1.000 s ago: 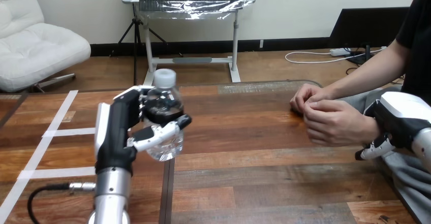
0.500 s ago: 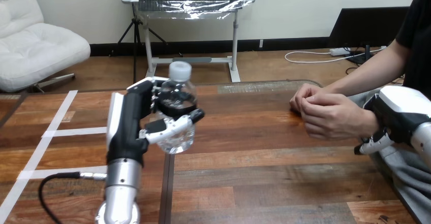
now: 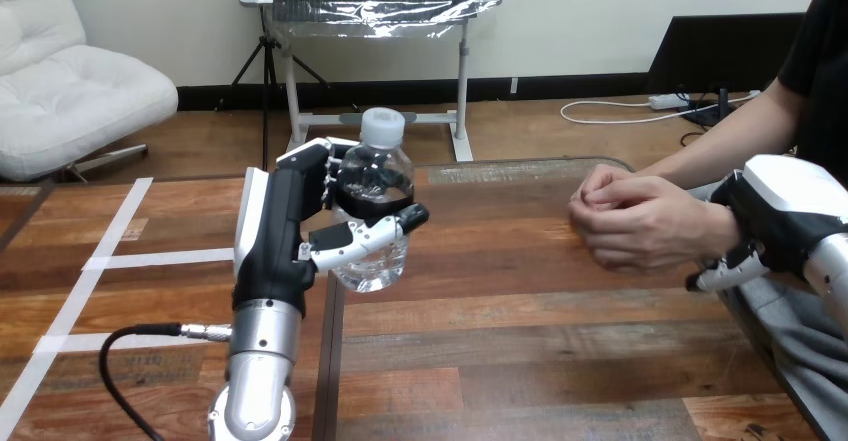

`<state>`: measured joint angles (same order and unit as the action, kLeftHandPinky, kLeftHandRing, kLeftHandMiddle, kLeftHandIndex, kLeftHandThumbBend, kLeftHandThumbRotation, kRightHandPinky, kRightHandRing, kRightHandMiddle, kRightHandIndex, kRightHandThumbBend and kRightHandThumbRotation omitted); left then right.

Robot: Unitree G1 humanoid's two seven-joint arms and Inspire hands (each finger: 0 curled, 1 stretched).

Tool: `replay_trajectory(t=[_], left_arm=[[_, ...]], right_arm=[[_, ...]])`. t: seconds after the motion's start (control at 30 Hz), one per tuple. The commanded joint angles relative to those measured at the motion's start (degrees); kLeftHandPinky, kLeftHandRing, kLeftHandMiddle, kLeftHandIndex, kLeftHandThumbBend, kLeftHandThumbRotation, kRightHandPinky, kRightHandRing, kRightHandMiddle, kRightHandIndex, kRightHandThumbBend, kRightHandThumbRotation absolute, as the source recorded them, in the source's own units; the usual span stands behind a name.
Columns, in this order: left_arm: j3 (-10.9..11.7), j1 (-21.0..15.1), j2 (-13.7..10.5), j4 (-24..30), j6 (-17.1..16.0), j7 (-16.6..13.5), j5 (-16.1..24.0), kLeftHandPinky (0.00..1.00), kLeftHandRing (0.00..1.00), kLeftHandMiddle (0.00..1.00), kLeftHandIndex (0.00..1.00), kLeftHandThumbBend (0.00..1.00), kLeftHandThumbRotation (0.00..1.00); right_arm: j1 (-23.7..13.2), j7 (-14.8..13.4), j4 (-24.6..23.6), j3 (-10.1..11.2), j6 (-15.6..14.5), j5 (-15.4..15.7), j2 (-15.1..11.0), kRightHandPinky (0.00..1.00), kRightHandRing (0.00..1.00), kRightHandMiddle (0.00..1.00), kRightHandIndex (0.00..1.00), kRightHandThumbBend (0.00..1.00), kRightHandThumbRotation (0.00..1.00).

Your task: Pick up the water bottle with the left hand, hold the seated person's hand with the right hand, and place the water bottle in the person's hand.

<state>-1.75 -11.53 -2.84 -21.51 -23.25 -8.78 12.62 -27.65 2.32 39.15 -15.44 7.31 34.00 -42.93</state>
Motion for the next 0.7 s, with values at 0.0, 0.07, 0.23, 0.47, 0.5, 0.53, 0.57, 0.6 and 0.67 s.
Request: replay_trajectory(t=[0.0,0.07,0.23,0.47,0.5,0.53,0.57,0.6,0.67], left_arm=[[-0.6,-5.8,0.8,4.6,0.0,-0.2,-0.1,0.38,0.4,0.43,0.5,0.6,0.0],[-0.7,-6.0,1.1,4.7,0.0,-0.2,0.0,0.38,0.4,0.43,0.5,0.6,0.0],[-1.1,-6.6,1.6,4.7,0.1,-0.2,0.3,0.37,0.39,0.43,0.5,0.6,0.0],[-1.5,-7.4,2.4,4.4,-0.1,-0.4,0.8,0.37,0.39,0.43,0.5,0.6,0.0],[-1.6,-7.5,2.5,4.4,0.0,-0.4,0.8,0.37,0.39,0.43,0.5,0.6,0.0],[-1.7,-7.5,2.7,4.5,0.2,-0.3,0.8,0.37,0.39,0.43,0.5,0.6,0.0],[-1.7,-7.6,2.9,4.6,0.4,-0.3,0.8,0.37,0.39,0.43,0.5,0.6,0.0],[-1.8,-7.6,2.9,4.6,0.5,-0.2,0.8,0.37,0.39,0.43,0.5,0.6,0.0],[-1.9,-7.8,3.2,4.8,1.0,-0.2,0.8,0.37,0.39,0.43,0.5,0.59,0.0]], right_arm=[[-1.2,-0.8,-5.5,3.9,-0.4,-1.0,-3.2,0.14,0.22,0.31,0.35,0.73,0.0],[-0.6,-1.1,-6.7,4.4,0.2,-1.2,-3.4,0.14,0.21,0.3,0.34,0.74,0.0],[0.2,-1.1,-8.7,5.3,0.6,-1.4,-3.5,0.13,0.2,0.29,0.33,0.74,0.0],[0.9,-1.3,-10.8,6.3,0.4,-1.1,-3.2,0.13,0.2,0.29,0.32,0.74,0.0],[1.0,-1.3,-11.1,6.4,0.3,-1.0,-3.2,0.13,0.2,0.29,0.32,0.74,0.0],[1.1,-1.5,-11.3,6.6,0.5,-1.1,-3.2,0.13,0.2,0.28,0.32,0.74,0.0],[1.2,-1.6,-11.5,6.7,0.7,-1.2,-3.1,0.12,0.2,0.28,0.32,0.74,0.0],[1.2,-1.6,-11.6,6.8,0.8,-1.3,-3.1,0.12,0.19,0.28,0.32,0.74,0.0],[1.3,-1.7,-12.1,6.9,0.4,-1.1,-3.0,0.12,0.19,0.28,0.32,0.75,0.0]])
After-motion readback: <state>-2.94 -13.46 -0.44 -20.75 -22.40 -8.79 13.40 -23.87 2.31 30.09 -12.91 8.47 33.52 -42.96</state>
